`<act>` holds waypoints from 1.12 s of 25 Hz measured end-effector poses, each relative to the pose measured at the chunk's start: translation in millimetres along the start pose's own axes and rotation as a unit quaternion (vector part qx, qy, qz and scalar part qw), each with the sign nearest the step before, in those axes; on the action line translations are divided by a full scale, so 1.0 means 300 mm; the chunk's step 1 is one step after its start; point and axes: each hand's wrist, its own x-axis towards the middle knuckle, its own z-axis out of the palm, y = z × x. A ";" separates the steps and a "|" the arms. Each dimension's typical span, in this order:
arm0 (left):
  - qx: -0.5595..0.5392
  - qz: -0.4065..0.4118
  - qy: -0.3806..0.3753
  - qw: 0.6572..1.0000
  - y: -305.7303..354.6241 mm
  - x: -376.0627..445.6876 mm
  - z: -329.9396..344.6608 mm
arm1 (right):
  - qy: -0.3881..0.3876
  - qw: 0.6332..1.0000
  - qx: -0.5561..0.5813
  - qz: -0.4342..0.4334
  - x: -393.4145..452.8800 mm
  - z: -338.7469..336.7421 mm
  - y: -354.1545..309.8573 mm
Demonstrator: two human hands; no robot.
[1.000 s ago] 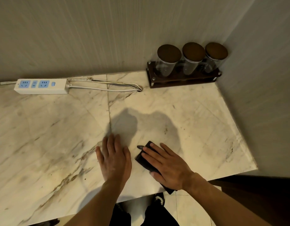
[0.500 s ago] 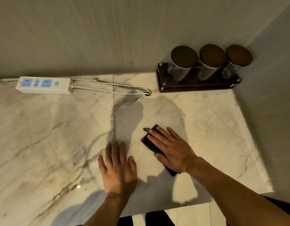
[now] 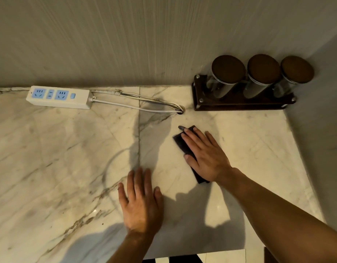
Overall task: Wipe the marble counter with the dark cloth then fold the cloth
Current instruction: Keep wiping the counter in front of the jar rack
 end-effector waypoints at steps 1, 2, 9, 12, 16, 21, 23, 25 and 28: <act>-0.001 -0.001 -0.002 1.000 0.002 -0.001 -0.001 | 0.004 1.000 0.006 0.018 0.013 -0.001 0.001; -0.002 -0.003 -0.006 1.000 0.003 -0.003 -0.002 | 0.007 0.999 0.012 0.036 0.026 0.000 0.003; 0.001 -0.010 -0.035 0.999 0.008 0.002 -0.005 | 0.015 0.983 0.065 0.173 0.108 0.000 0.007; 0.006 -0.009 -0.044 0.999 0.006 0.001 -0.006 | 0.023 0.969 0.070 0.237 0.125 0.000 -0.005; 0.013 -0.009 -0.050 0.999 0.007 0.006 -0.006 | 0.046 0.945 0.082 0.313 0.138 0.002 -0.026; 0.015 -0.008 -0.055 0.998 0.003 0.006 0.003 | 0.068 0.907 0.109 0.400 0.131 0.003 -0.052; 0.020 -0.007 -0.057 0.998 -0.001 0.003 0.008 | 0.069 0.897 0.113 0.421 0.118 0.004 -0.061; 0.019 -0.008 -0.063 0.998 -0.001 0.003 0.009 | 0.066 0.892 0.109 0.434 0.094 0.009 -0.071; 0.013 -0.009 -0.066 0.998 0.000 0.001 0.008 | 0.067 0.888 0.113 0.440 0.049 0.017 -0.090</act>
